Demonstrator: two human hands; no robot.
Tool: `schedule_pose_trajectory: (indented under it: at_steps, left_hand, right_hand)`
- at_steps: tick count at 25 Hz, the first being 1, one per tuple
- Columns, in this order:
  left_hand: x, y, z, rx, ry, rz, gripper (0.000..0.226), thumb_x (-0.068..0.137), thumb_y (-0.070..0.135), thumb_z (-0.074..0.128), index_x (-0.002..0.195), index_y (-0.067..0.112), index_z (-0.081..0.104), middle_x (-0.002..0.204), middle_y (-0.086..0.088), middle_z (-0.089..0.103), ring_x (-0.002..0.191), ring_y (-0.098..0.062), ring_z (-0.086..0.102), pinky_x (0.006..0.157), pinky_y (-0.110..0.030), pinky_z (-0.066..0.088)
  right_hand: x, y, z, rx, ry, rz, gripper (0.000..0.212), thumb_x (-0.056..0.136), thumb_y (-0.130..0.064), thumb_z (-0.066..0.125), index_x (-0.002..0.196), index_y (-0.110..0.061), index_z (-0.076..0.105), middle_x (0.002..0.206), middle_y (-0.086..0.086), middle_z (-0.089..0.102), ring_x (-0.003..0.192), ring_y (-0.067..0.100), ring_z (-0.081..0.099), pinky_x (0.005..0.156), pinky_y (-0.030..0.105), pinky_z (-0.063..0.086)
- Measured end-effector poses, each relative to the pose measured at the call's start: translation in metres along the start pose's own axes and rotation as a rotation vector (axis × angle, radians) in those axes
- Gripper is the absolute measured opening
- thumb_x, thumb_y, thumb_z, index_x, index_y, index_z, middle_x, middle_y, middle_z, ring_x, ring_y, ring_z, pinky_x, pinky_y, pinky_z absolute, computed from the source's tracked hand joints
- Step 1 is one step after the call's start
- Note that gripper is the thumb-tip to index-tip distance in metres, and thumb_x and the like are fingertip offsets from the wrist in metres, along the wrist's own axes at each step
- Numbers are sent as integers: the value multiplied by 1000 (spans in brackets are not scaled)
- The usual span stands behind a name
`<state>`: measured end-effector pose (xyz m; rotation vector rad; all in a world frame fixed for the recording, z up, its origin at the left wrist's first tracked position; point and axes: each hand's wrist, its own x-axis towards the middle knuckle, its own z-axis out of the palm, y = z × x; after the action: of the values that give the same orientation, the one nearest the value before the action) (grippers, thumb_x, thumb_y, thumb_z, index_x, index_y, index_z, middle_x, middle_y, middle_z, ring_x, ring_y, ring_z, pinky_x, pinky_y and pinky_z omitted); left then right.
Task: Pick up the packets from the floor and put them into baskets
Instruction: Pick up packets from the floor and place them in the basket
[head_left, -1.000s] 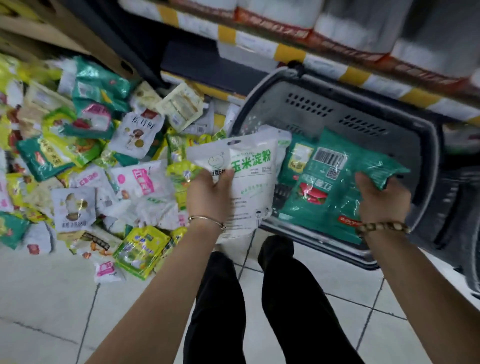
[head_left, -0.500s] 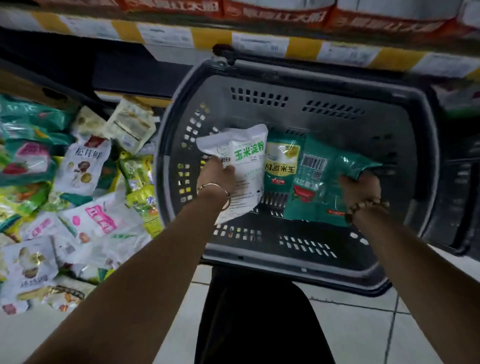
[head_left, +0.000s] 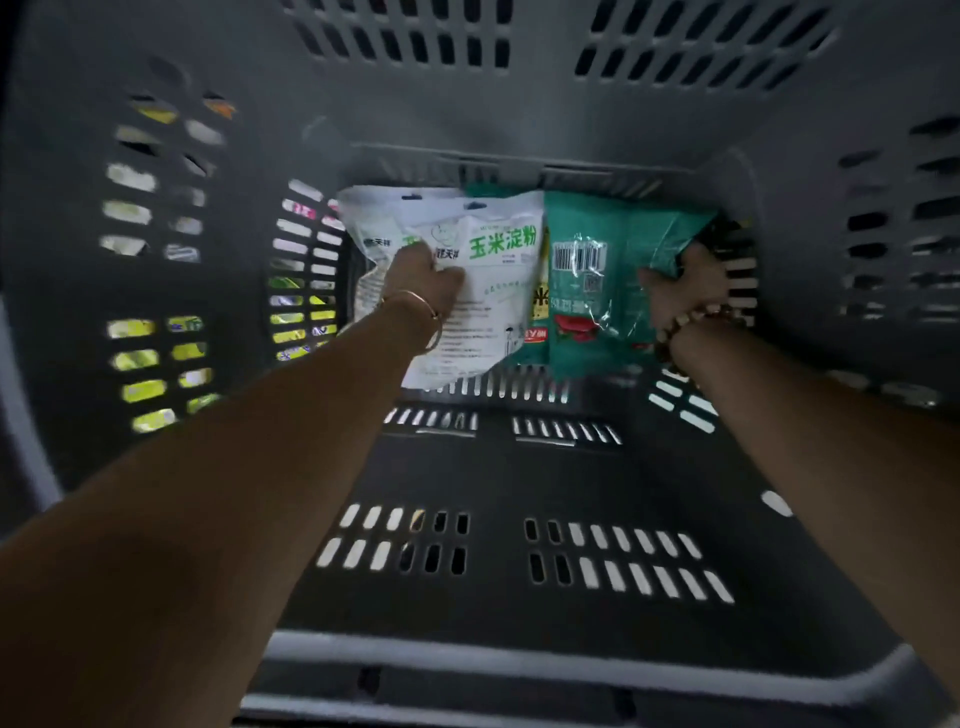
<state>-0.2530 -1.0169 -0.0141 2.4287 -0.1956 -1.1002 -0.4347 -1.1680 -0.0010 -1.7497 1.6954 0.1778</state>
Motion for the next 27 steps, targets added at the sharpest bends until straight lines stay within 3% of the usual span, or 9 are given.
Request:
schedule_pose_trajectory:
  at_steps: [2,5,7,10,12,15,18,23,27]
  left_hand:
    - [12,-3,9,-96,-20,-49,15,84,9,63,73,9,52,88,-12,62,89,-25,58,75,-22,52]
    - [25,-11,19,-110,-14,-97,12,82,10,66,78,8,55,97,-16,63,90,-25,59,86,-34,50]
    - [27,-11,19,-119,15,-121,14,80,11,67,89,3,60,100,-15,64,92,-26,60,86,-35,50]
    - [8,-7,14,-26,95,-93,32,79,13,66,109,4,57,106,-9,60,95,-25,56,81,-26,45]
    - [-17,-6,12,127,191,56,53,77,14,70,126,10,50,131,-11,47,115,-26,48,97,-30,40]
    - [-41,-5,20,478,110,404,79,78,26,72,144,15,29,154,-12,15,141,-29,19,114,-37,18]
    - [-30,-3,32,776,-96,490,94,83,41,64,150,18,3,157,-10,-8,145,-29,-8,115,-41,-1]
    - [-6,-3,43,902,-233,376,107,83,43,63,146,17,-20,153,-13,-24,142,-31,-17,114,-46,-3]
    - [6,-3,48,915,-247,343,110,82,41,65,145,17,-22,153,-13,-26,143,-30,-15,115,-46,0]
  right_hand:
    - [13,9,11,-1,7,30,28,88,-25,55,109,-5,56,116,14,60,99,25,54,72,20,31]
    - [26,15,21,0,7,33,34,88,-25,57,115,-4,56,123,12,58,108,24,53,77,17,33]
    - [29,13,24,-3,24,41,38,88,-24,56,120,-3,54,125,12,57,114,25,53,90,24,39]
    - [7,9,14,97,171,59,39,87,-17,58,125,-10,52,123,9,60,113,25,55,91,25,40]
    - [-18,8,7,38,237,-160,48,82,-11,62,128,-8,48,129,13,53,119,27,49,96,27,36]
    - [-30,4,9,-331,-7,-442,80,78,-23,70,145,-16,26,152,12,21,140,30,20,113,40,21]
    - [-16,4,22,-574,-238,-442,102,79,-44,66,148,-29,-7,156,3,-17,143,26,-14,114,46,-3]
    - [10,10,44,-711,-409,-386,120,69,-50,73,146,-29,-16,152,5,-30,142,26,-18,111,54,-4]
    - [21,17,52,-685,-438,-364,128,65,-47,77,144,-29,-22,151,5,-30,142,24,-18,114,51,-1]
